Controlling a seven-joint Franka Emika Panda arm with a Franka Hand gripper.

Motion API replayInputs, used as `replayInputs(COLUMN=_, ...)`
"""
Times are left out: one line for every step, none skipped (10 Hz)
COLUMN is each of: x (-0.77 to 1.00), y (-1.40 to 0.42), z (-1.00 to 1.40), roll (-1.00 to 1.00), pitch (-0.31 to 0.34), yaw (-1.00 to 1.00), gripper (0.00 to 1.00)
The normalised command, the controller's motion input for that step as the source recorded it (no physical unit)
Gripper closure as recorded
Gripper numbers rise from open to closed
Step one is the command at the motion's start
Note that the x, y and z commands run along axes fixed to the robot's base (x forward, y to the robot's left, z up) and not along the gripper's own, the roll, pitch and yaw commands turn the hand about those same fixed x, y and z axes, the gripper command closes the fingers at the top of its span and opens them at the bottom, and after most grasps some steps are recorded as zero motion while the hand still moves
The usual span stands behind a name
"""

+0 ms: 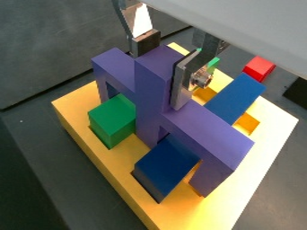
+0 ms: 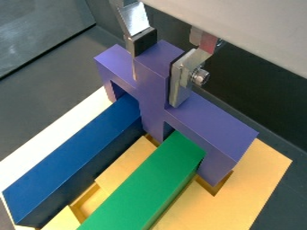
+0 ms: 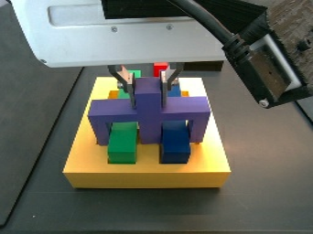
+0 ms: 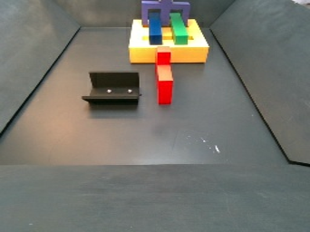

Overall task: Pick up the purple object. Move up. Place the purple object on the fixture. Regrasp the purple object. Move to above the board. Insert the purple object.
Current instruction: Insert the purple object.

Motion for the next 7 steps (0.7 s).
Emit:
replayInputs(x=0.00, y=0.00, z=0.00, roll=0.21, pitch=0.000, yaw=0.09, gripper=1.00)
replayInputs(x=0.00, y=0.00, z=-0.19, roll=0.00, pitch=0.000, yaw=0.13, gripper=1.00)
replayInputs(x=-0.05, y=0.00, z=-0.16, roll=-0.07, pitch=-0.027, yaw=0.18, gripper=1.00)
replayInputs(x=-0.02, y=0.00, z=-0.11, roll=-0.12, pitch=-0.026, yaw=0.22, gripper=1.00)
replayInputs(x=0.00, y=0.00, z=-0.11, roll=-0.08, pitch=-0.014, yaw=0.16, gripper=1.00)
replayInputs(x=0.00, y=-0.02, z=-0.17, roll=-0.09, pitch=0.000, yaw=0.00, gripper=1.00)
replayInputs(x=0.00, y=-0.04, z=-0.19, roll=-0.12, pitch=0.000, yaw=-0.03, gripper=1.00)
